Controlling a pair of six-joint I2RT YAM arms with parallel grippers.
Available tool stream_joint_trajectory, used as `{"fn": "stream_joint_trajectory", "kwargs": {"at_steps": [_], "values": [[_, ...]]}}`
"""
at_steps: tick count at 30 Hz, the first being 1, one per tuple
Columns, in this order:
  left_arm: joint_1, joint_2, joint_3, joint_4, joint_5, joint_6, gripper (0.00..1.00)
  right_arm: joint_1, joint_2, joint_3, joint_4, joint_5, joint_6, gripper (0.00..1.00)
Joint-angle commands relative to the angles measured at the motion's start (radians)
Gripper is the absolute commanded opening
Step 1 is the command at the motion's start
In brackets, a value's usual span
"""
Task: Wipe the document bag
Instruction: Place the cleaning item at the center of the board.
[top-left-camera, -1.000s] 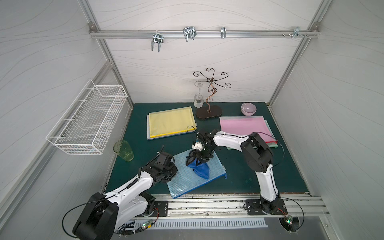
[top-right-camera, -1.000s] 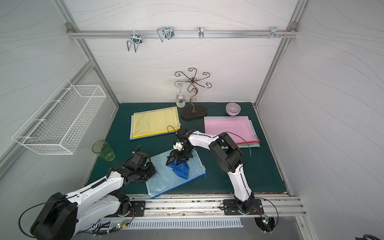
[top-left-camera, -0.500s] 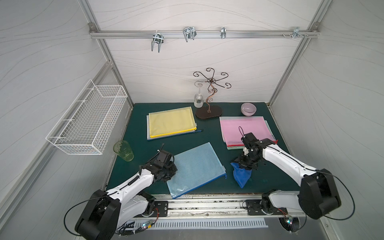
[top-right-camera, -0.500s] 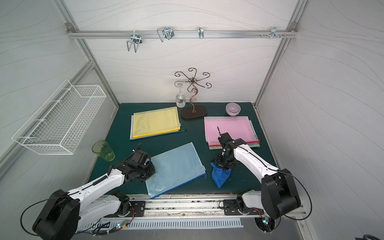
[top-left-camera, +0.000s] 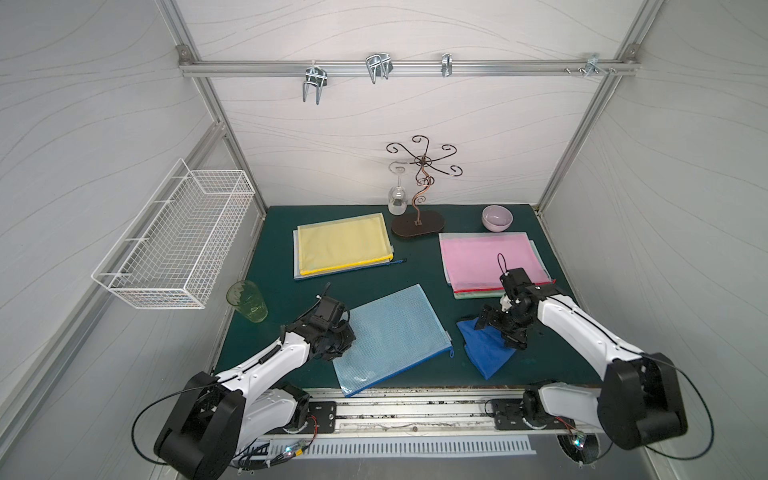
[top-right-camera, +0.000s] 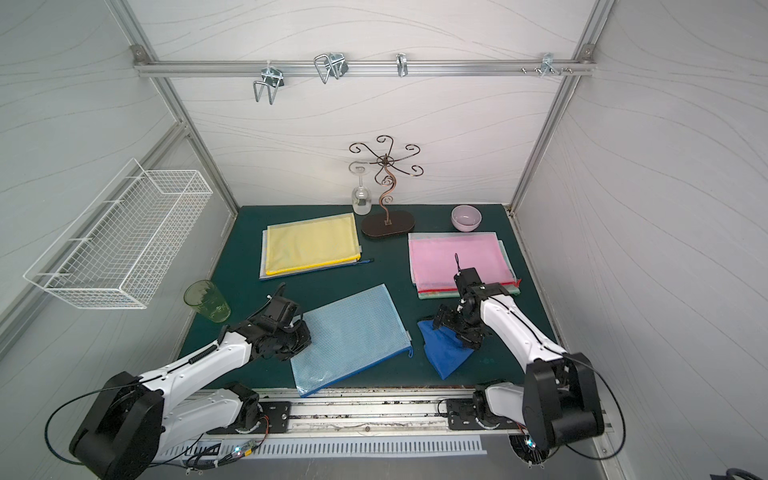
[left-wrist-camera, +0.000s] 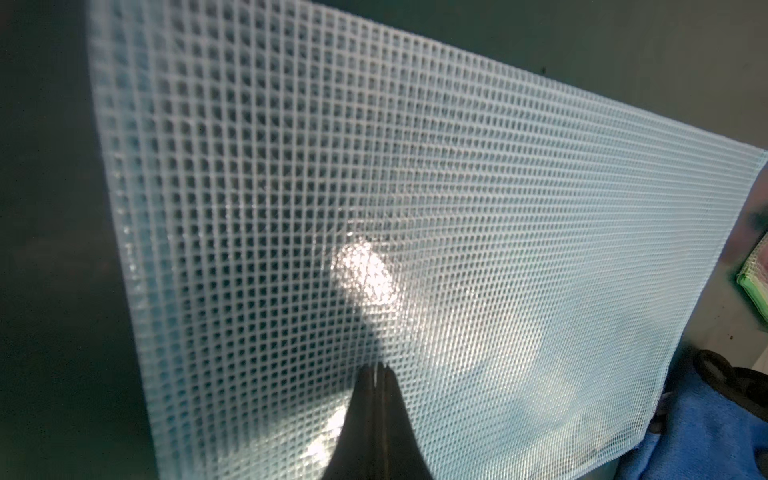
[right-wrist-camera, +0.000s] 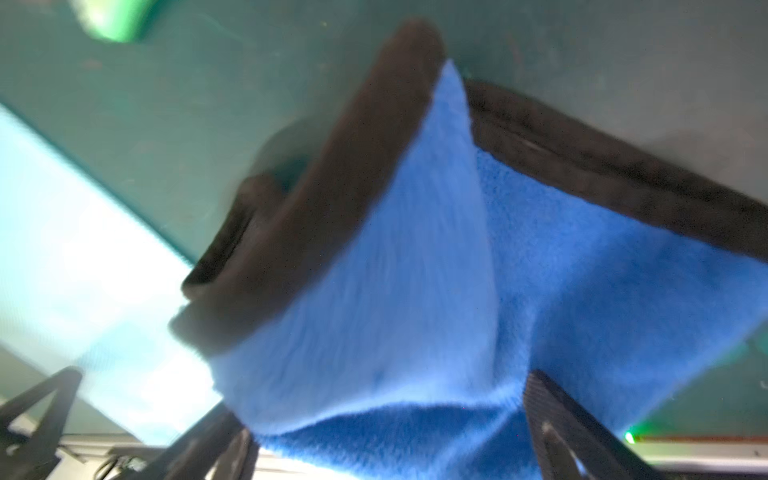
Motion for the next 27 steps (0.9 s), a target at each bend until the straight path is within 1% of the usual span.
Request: {"fn": "stream_joint_trajectory", "kwargs": {"at_steps": [1,4,6,8,9,11,12,15,16,19,21,22,24,27], "values": [[0.003,-0.016,0.046,-0.012,-0.008,0.017,0.0,0.02,-0.08,0.024,-0.123,0.029,0.014,0.99],[0.004,-0.024,0.044,-0.013,-0.006,0.017,0.0,0.041,-0.133,0.059,-0.179,0.098,0.019,0.99],[0.004,-0.029,0.044,-0.012,-0.004,0.016,0.0,0.048,-0.167,0.058,-0.178,0.13,0.028,0.99],[0.004,-0.039,0.043,-0.012,-0.002,0.016,0.0,0.035,-0.175,0.077,-0.199,0.113,0.037,0.99],[0.004,-0.048,0.044,-0.014,0.002,0.019,0.0,0.044,-0.194,0.1,-0.195,0.11,0.044,0.99],[0.004,-0.07,0.056,-0.021,0.005,0.028,0.0,0.088,-0.231,0.125,-0.159,0.143,0.064,0.99],[0.004,-0.083,0.061,-0.016,0.014,0.039,0.0,0.098,-0.215,0.127,-0.145,0.147,0.055,0.99],[-0.005,-0.106,0.091,0.024,0.05,0.078,0.0,0.093,-0.055,0.105,-0.135,0.095,0.01,0.99],[-0.014,-0.108,0.103,0.048,0.066,0.091,0.0,0.101,-0.031,0.081,-0.095,0.073,0.005,0.99],[-0.068,-0.086,0.161,0.114,0.115,0.136,0.0,0.079,0.006,-0.014,0.064,-0.079,0.021,0.99],[-0.127,-0.042,0.206,0.174,0.154,0.167,0.07,0.079,0.052,-0.034,0.113,-0.162,0.022,0.99],[-0.156,-0.019,0.22,0.213,0.17,0.175,0.1,0.083,0.069,-0.031,0.115,-0.17,0.019,0.99],[-0.231,0.035,0.246,0.329,0.217,0.198,0.2,0.088,0.086,-0.026,0.107,-0.14,0.016,0.99],[-0.33,0.14,0.293,0.449,0.258,0.235,0.22,0.077,0.1,-0.019,0.117,-0.117,0.021,0.99]]}}
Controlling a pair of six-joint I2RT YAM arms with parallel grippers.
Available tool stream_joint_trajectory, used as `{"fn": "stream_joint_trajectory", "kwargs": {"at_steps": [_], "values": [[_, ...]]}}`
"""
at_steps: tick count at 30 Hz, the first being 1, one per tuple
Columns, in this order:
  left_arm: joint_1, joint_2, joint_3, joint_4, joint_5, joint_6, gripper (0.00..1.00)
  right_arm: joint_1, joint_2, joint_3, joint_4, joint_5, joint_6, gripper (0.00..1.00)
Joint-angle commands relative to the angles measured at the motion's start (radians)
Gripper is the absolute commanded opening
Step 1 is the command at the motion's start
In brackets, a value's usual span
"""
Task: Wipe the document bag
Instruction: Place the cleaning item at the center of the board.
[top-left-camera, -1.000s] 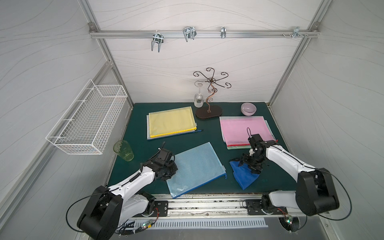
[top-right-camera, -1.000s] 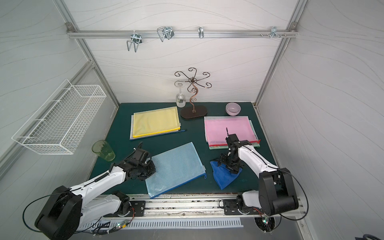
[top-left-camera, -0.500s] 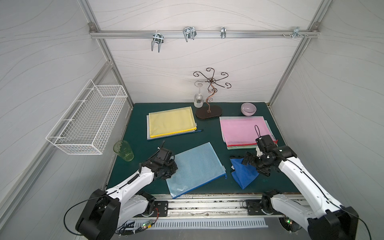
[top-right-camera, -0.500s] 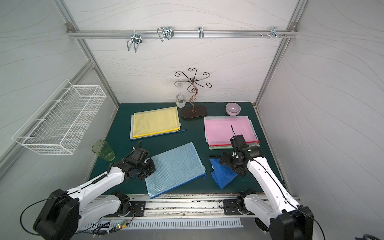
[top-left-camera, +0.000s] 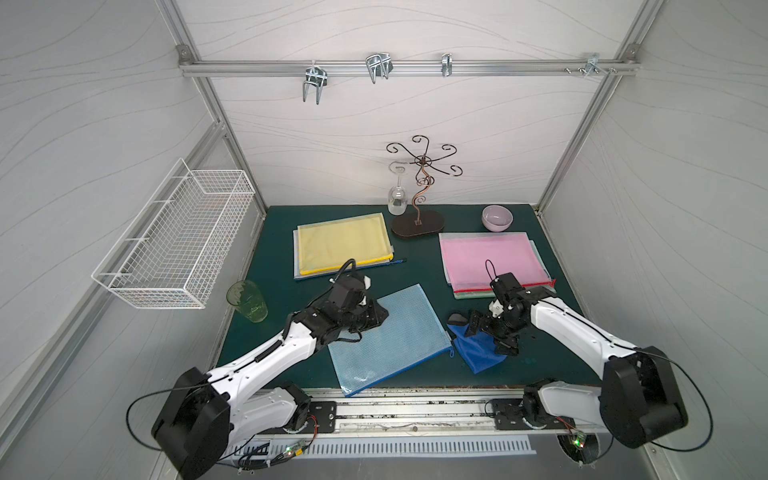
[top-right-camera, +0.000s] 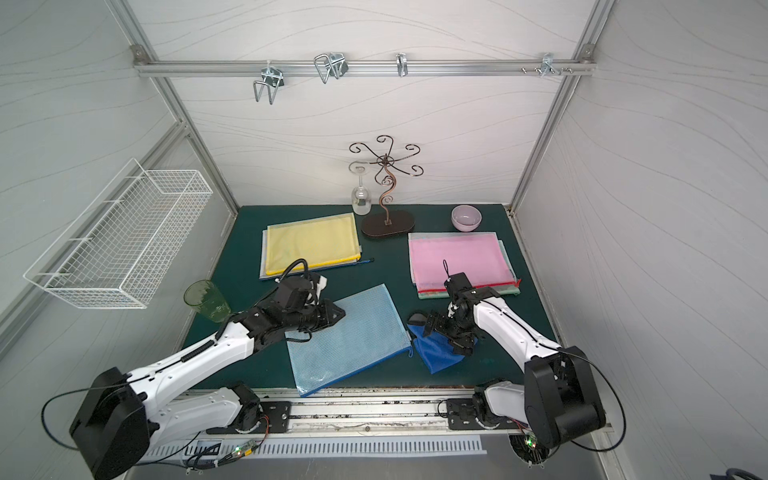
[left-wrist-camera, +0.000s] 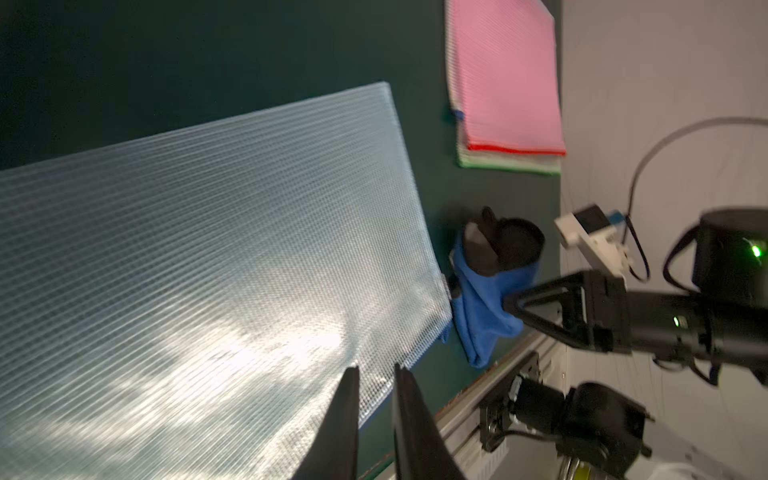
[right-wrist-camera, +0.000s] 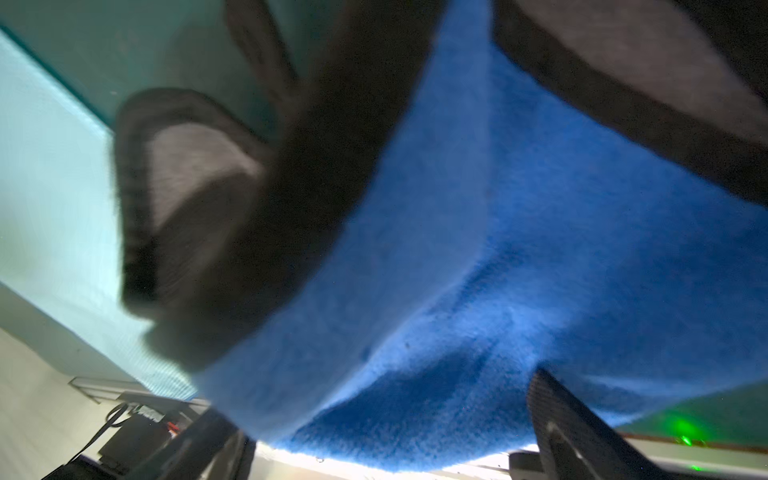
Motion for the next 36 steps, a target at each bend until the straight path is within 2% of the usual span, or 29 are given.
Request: {"fn": "stream_joint_trajectory", "kwargs": {"at_steps": [1,6,11,17,21,23,30,32,36], "values": [[-0.09,0.111,0.081,0.213,0.1,0.08,0.21,-0.013,0.018,0.023,0.035,-0.019,-0.002,0.99],[-0.173,0.324,0.15,0.414,0.195,0.053,0.22,-0.025,0.021,0.037,0.026,-0.021,-0.008,0.99],[-0.198,0.472,0.213,0.547,0.258,0.01,0.25,-0.036,-0.006,0.016,0.008,-0.014,-0.014,0.99],[-0.245,0.648,0.359,0.536,0.311,0.006,0.29,-0.04,-0.034,0.022,-0.018,-0.017,-0.015,0.99],[-0.254,0.792,0.445,0.447,0.308,-0.052,0.26,-0.04,-0.05,0.046,-0.053,-0.006,-0.02,0.99],[-0.253,0.839,0.479,0.345,0.282,-0.058,0.24,-0.041,-0.074,0.07,-0.087,0.008,-0.021,0.99],[-0.251,0.911,0.548,0.193,0.279,-0.026,0.22,-0.041,-0.2,0.196,-0.224,0.097,-0.016,0.99],[-0.247,0.878,0.532,0.201,0.257,-0.014,0.23,-0.041,-0.219,0.21,-0.223,0.105,-0.012,0.99],[-0.22,0.756,0.46,0.254,0.215,-0.013,0.3,-0.039,-0.195,0.225,-0.2,0.089,-0.022,0.99]]}}
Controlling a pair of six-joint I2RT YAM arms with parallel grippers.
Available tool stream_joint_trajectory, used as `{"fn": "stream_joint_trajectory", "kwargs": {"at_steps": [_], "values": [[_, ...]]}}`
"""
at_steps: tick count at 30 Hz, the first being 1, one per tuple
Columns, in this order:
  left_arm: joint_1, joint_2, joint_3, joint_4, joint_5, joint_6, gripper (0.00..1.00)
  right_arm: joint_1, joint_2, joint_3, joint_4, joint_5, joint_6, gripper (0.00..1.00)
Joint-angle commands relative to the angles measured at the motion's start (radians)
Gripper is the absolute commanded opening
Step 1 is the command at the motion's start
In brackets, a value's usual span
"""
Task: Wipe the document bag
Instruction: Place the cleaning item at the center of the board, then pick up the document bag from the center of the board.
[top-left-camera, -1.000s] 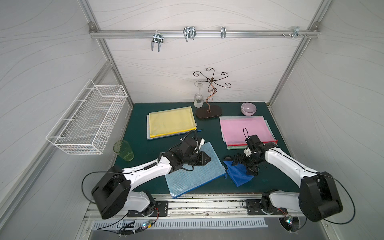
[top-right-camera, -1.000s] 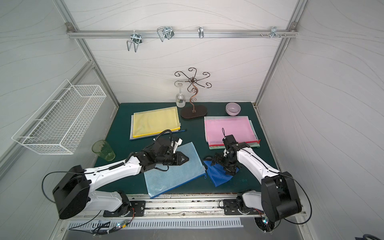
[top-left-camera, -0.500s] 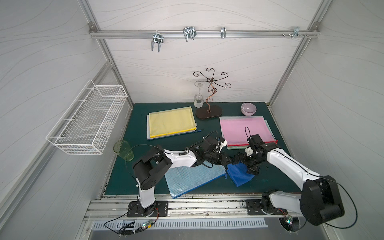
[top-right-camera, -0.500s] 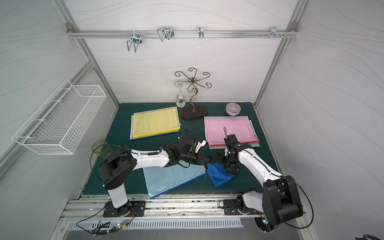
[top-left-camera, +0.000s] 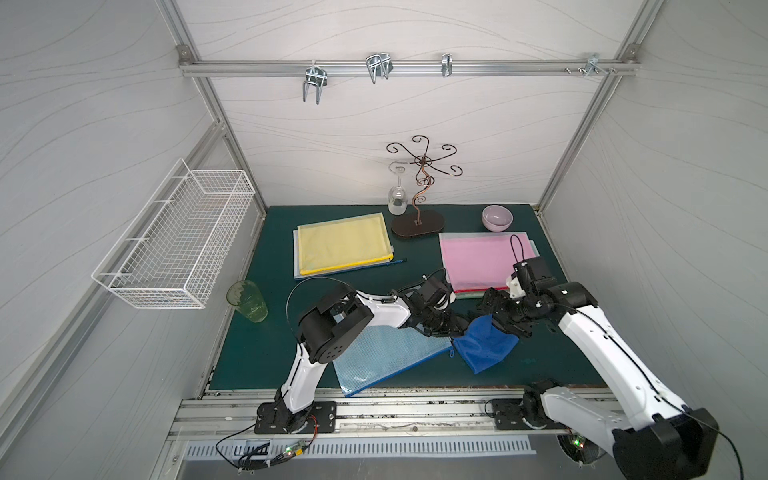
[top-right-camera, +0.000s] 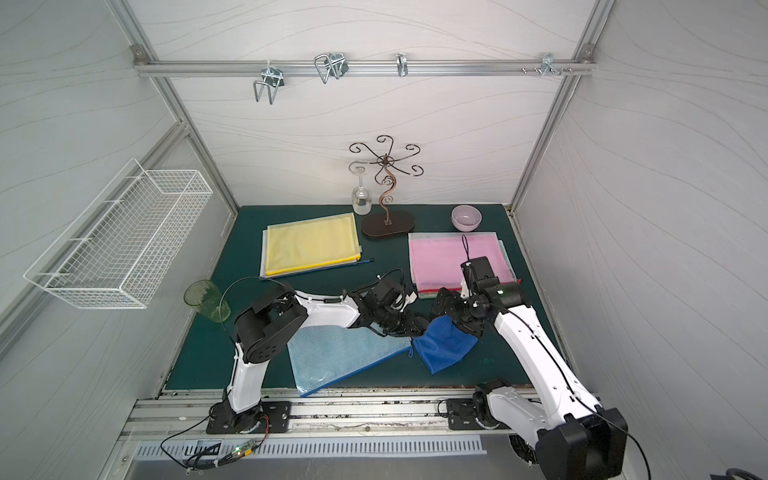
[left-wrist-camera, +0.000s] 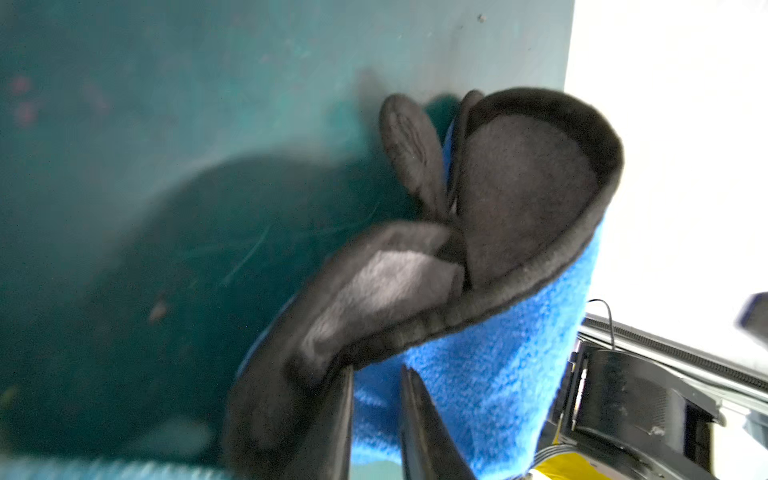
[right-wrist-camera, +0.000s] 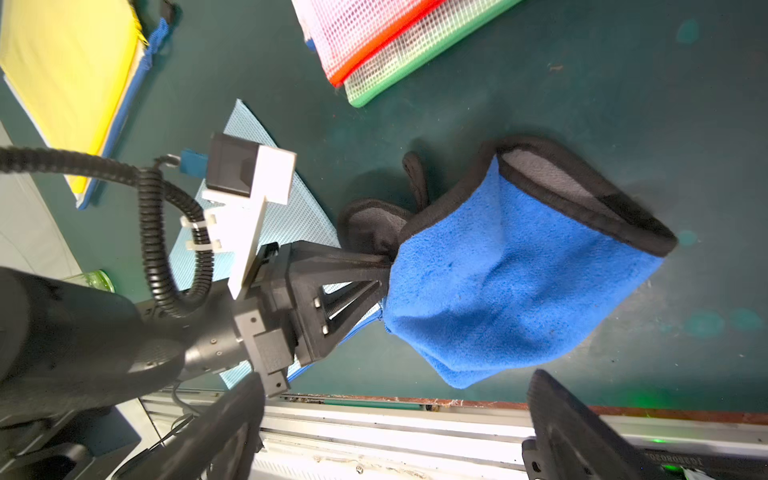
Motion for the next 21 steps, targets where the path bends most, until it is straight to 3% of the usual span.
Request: {"fn": "stream_joint_trajectory", "kwargs": {"at_steps": [1,9,14,18,21], "values": [[0.026,-0.118,-0.039,0.022,-0.04,0.006,0.33,0.006,0.026,0.005,-0.02,-0.003,-0.014,0.98],[0.146,-0.323,-0.146,-0.088,-0.14,0.005,0.44,0.108,0.148,0.046,0.133,-0.058,-0.015,0.71],[0.21,-0.403,-0.259,-0.175,-0.183,-0.036,0.34,0.204,0.379,0.122,0.26,-0.164,-0.087,0.63],[0.222,-0.466,-0.358,-0.201,-0.191,-0.046,0.26,0.229,0.58,0.175,0.367,-0.27,-0.129,0.47],[0.235,-0.48,-0.388,-0.25,-0.208,-0.045,0.26,0.229,0.7,0.211,0.417,-0.294,-0.154,0.46]]}}
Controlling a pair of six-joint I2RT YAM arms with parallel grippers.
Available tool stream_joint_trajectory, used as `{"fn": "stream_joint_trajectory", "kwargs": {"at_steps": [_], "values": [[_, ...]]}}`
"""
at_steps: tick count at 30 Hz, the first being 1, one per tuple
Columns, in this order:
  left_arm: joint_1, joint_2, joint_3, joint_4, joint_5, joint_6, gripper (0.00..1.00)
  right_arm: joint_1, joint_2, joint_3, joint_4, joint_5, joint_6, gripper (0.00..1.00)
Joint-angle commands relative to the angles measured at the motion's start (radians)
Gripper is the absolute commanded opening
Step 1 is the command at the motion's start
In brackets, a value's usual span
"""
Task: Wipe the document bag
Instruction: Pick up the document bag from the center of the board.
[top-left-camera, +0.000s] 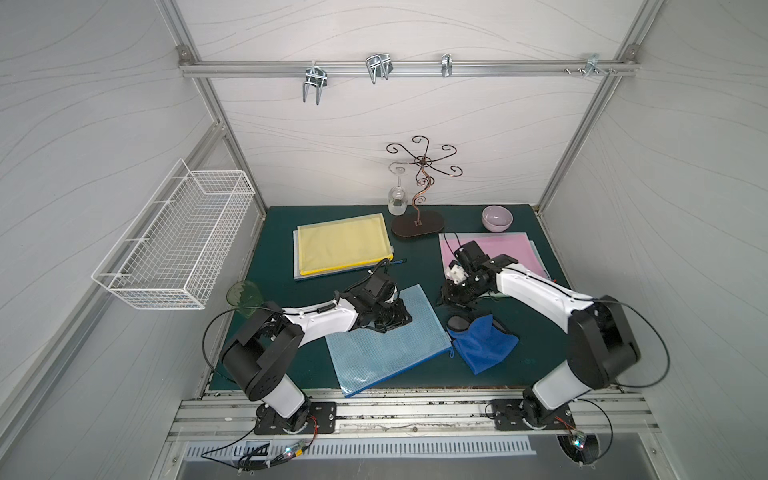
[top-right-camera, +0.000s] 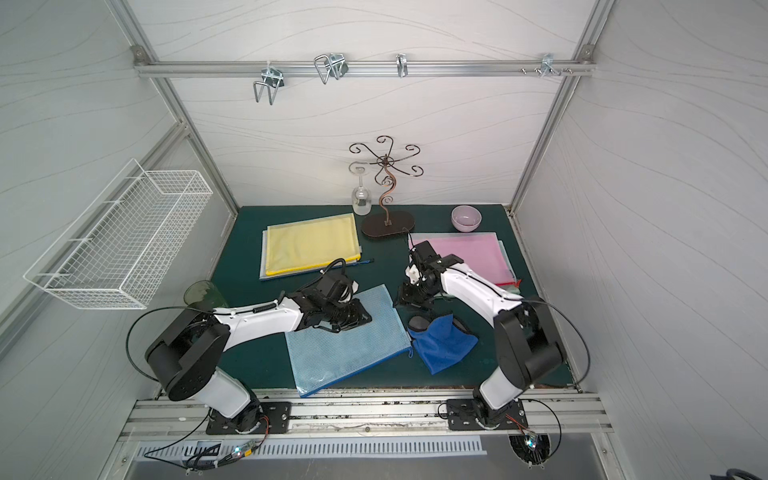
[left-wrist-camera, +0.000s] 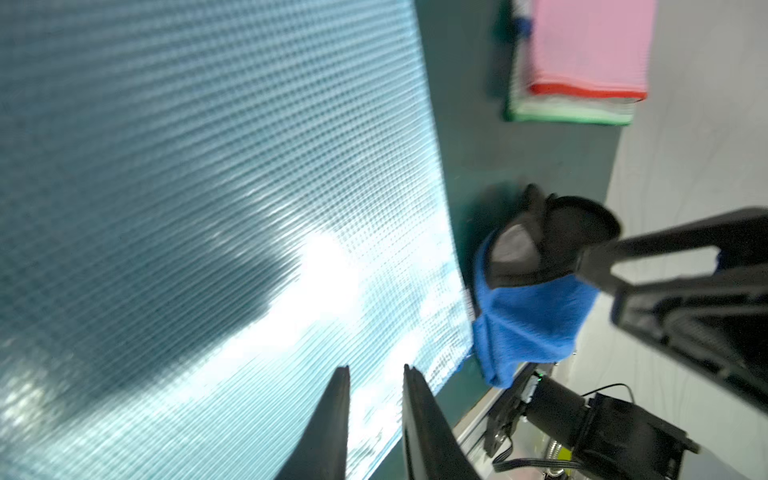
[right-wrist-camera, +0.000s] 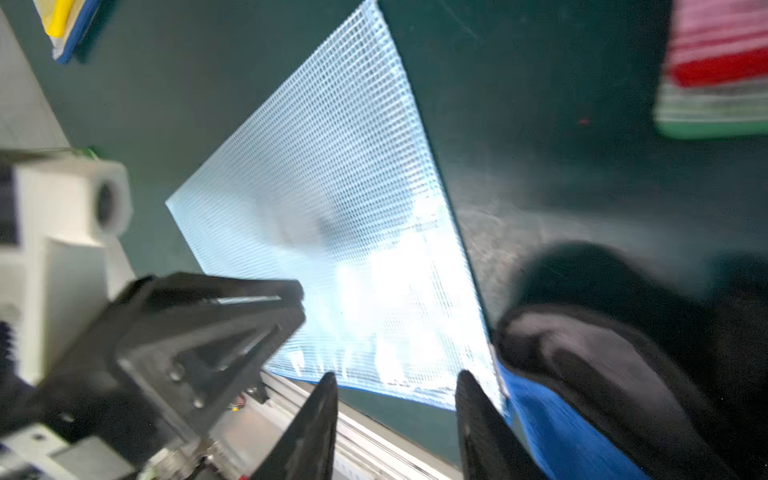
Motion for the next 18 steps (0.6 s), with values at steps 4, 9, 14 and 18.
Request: {"fn": "stream_joint_trajectory", "kwargs": {"at_steps": [4,9,14,18], "values": [[0.039,-0.009,-0.016,-0.069,-0.032,-0.003,0.27,-0.003,0.136,0.054,0.063,-0.01,-0.084,0.47],[0.042,0.037,-0.032,-0.059,-0.038,-0.021,0.27,0.003,0.166,0.027,0.047,0.051,-0.103,0.48],[0.042,0.054,-0.041,-0.057,-0.056,-0.03,0.27,0.012,0.206,-0.01,0.021,0.062,-0.111,0.48],[0.042,0.066,-0.039,-0.057,-0.062,-0.031,0.27,0.019,0.233,-0.041,0.009,0.054,-0.111,0.48]]}}
